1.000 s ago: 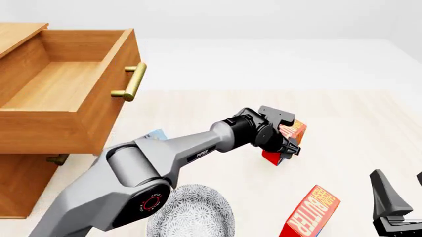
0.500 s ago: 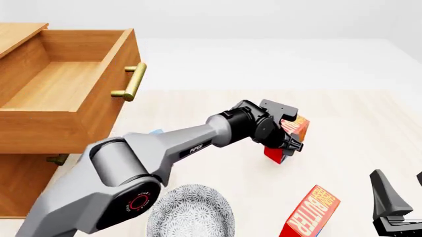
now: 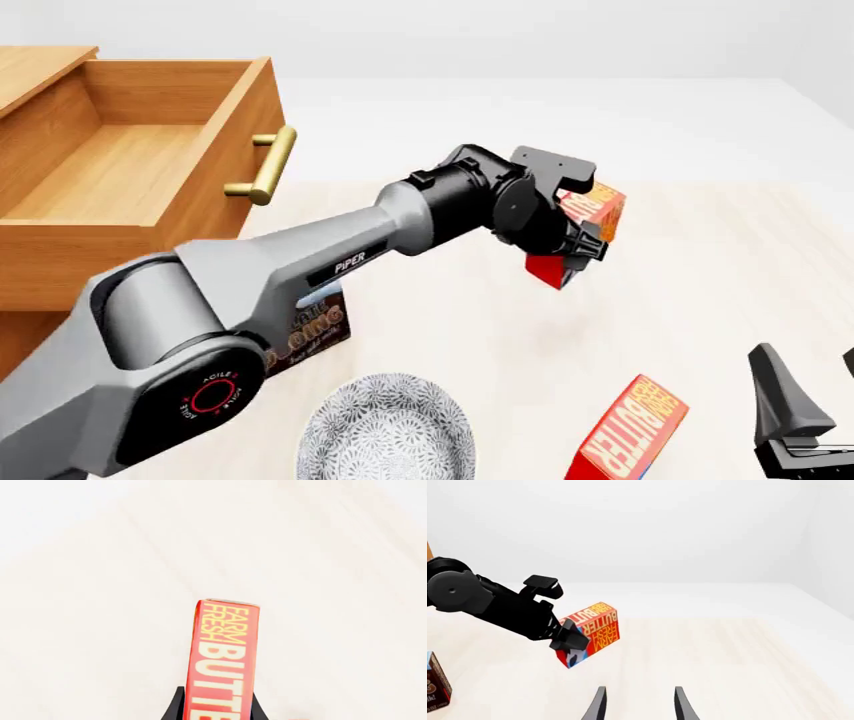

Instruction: Put the butter at the front in the top drawer of the cabinet and close it.

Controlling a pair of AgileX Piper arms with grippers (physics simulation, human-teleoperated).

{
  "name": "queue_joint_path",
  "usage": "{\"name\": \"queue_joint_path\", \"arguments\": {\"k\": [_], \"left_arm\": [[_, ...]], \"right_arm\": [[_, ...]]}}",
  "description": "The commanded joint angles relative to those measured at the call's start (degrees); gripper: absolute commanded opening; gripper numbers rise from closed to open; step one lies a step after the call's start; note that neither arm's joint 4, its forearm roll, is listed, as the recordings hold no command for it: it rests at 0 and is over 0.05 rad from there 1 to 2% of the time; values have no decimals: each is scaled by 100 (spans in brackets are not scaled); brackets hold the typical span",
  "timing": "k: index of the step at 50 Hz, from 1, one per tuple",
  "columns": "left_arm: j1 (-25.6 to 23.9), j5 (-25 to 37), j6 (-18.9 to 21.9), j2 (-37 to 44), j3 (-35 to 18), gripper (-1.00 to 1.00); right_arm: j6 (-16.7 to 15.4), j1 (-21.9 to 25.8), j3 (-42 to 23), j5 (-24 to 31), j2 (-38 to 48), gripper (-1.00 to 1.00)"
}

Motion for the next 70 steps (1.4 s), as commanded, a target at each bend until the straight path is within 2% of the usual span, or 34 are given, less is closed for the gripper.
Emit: {"name": "queue_joint_path", "arguments": {"k": [1,10,23,48,57,70], "left_arm": [[109,164,298,-415,-104,-100],[187,327,520,-620,-221,-100],[395,799,882,-687,-833,-100],[627,1818,1223,-565,-2123,-100],[810,1970,1324,-701,-2199,-100],[1114,2107,1381,-1040,-1988,-100]], "right_arm": [[1,0,4,-8,2,100],[1,-1,3,-7,2,100],[1,1,4,-9,2,100],[0,-1,3,-8,2,100],[0,0,3,-8,2,100],[1,0,4,-8,2,100]]}}
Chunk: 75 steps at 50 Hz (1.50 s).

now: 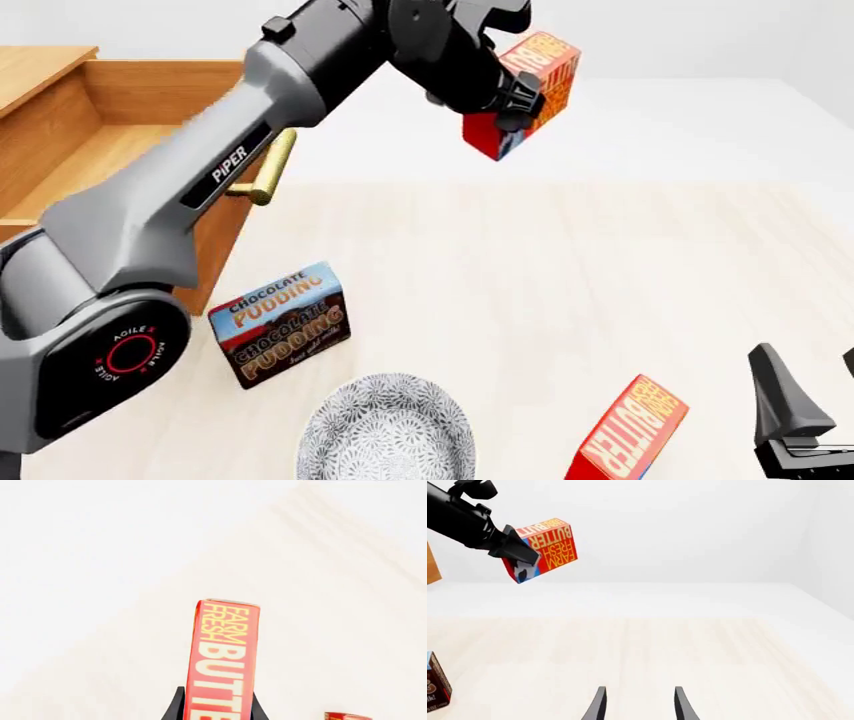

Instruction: Put the butter at the front in the top drawer of the cabinet and close it.

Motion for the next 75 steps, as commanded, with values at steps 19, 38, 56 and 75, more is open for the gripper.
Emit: {"name": "queue_joint_path", "arguments": {"k": [19,38,56,75], "left_arm": [[767,128,349,-1110,689,-100],[1169,-222,275,-1964,1820,-100],[1719,-357,303,-2784,2749,-100],[2197,-207,397,-3570,3371,-100]], "right_arm": [[0,-1,3,-8,2,100],[-1,0,3,-9,2,100],[1,-1,3,-7,2,100],[2,-1,4,-7,2,100]]}}
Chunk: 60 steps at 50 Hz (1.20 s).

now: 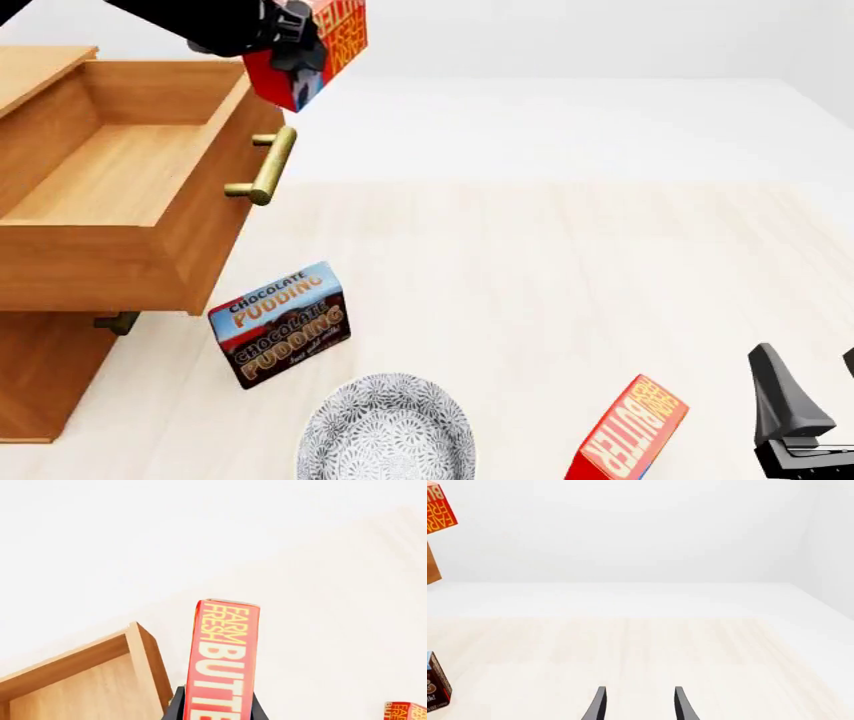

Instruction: Put the butter at the front in the top drawer of the cabinet and close it.

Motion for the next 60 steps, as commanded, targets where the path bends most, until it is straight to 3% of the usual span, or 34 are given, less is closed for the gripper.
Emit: {"name": "queue_joint_path", "arguments": {"k": [1,23,60], "left_arm": [[298,49,173,-540,301,-100],[846,347,185,-1144,560,-100],[2007,191,-81,-2594,2214,-100]], "right_arm": [[2,-1,4,-7,2,100],[2,-1,4,-7,2,100],[2,0,4,-8,2,100]]}}
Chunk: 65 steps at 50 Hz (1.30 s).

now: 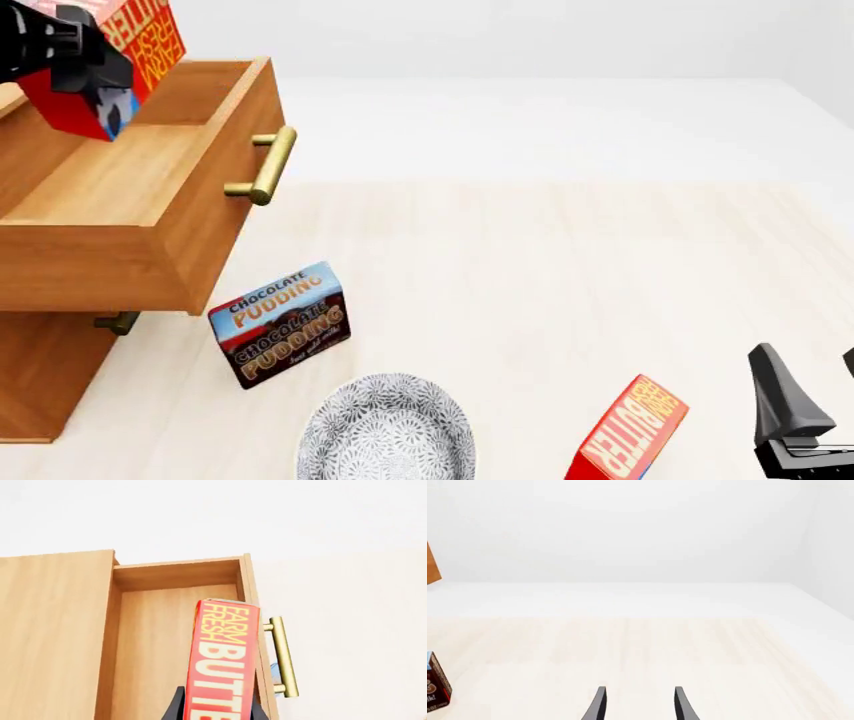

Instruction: Put the butter at the front in the top drawer of the cabinet and close it.

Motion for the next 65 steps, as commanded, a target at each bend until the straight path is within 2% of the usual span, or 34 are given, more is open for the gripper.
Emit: {"name": "queue_joint_path", "arguments": {"k": [1,46,65], "left_arm": [[300,-151,48,-400,437,-100],[461,-1214,-558,-301,1373,-100],[472,-1487,-695,-88,1503,-100]], "right_arm": [[0,-1,3,-8,2,100],[0,0,3,-8,2,100],[1,-1,4,-7,2,100]]}}
